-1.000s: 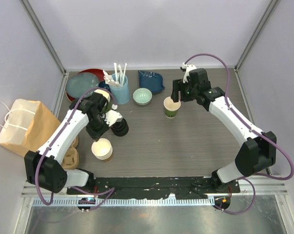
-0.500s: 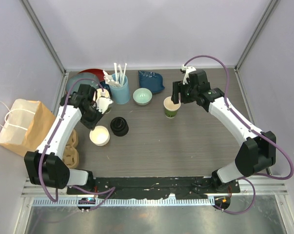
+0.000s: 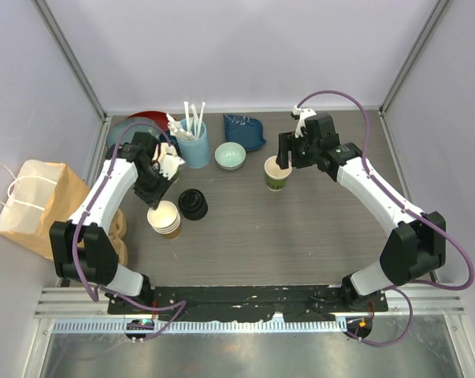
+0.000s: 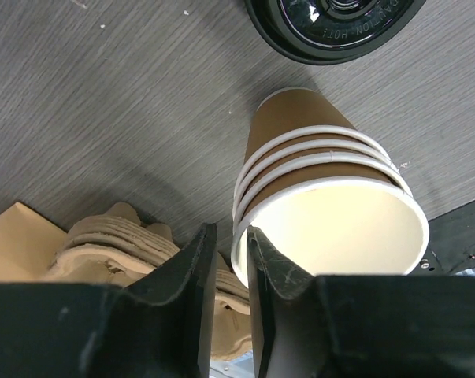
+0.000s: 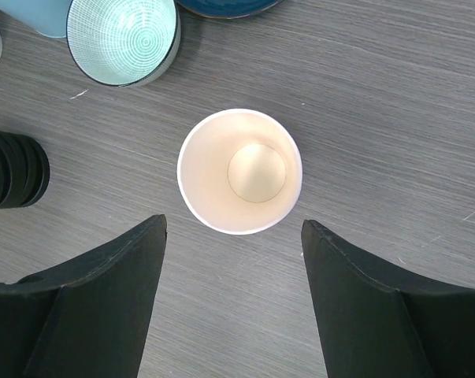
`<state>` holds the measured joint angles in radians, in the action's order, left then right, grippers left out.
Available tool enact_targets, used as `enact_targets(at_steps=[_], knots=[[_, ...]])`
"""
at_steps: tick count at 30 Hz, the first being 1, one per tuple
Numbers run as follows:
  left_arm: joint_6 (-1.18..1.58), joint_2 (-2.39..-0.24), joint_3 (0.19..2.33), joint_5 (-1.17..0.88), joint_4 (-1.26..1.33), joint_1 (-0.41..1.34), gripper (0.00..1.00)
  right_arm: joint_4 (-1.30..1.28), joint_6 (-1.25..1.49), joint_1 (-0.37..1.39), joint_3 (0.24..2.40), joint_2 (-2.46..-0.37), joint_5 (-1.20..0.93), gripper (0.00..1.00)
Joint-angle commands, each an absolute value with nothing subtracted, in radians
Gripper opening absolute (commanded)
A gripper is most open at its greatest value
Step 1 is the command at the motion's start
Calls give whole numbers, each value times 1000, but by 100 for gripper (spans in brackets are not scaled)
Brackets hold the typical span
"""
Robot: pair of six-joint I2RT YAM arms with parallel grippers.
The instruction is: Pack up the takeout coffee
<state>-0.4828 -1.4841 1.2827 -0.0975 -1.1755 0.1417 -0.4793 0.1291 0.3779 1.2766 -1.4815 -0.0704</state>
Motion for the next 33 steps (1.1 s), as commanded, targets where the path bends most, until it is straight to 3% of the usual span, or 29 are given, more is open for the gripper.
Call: enact_targets(at_steps=[1,3,4,10,33], knots=[[-492,-1471,1324,-129,-1155,137,23,-454,112,382,1276,-1440,-91,75],[-491,-1470,1328,-130,-1158,137,18,-453,114,382,1276,-1440,-91,75],[-489,-1463,1330,-132,-1158,137,10,-454,112,380,1276,-1440,-91,75],[-489,-1433,1339,-138,-1172,137,0,-454,115,382,1276,-1440,-100,75],[-479,-1431,1537,-218,-1270,44,0,-502,118,405,1344,-1454,-123,75]])
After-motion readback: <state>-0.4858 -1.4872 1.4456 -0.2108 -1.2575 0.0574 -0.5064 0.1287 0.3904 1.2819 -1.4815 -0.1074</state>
